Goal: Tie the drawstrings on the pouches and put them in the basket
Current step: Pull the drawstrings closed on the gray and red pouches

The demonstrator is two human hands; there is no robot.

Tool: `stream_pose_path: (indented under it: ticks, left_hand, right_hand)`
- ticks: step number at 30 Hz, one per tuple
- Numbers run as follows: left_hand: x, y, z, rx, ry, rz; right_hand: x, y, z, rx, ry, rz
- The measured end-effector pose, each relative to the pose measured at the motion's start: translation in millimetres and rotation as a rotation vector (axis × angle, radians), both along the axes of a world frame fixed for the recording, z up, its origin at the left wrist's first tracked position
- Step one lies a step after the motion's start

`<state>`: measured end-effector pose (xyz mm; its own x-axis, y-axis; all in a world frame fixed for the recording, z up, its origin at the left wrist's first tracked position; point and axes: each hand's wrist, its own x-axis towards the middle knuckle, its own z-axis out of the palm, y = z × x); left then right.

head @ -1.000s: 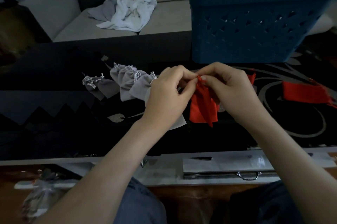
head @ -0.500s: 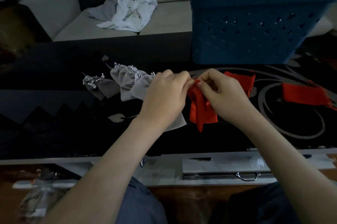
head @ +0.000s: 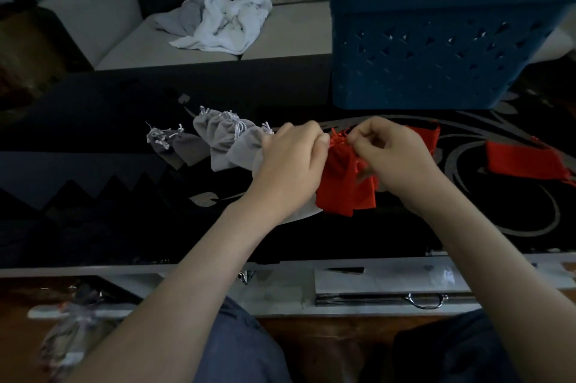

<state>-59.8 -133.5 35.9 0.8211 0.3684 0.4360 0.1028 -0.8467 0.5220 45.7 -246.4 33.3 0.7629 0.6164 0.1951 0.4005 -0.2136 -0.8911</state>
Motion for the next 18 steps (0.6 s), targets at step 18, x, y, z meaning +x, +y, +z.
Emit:
stream_pose_path:
  ticks: [18]
  left_hand:
    - [8.3,5.0,-24.0,-0.570,0.206,-0.225]
  right_hand:
    - [4.8,-15.0,-0.1,0.173,0.473,0.232]
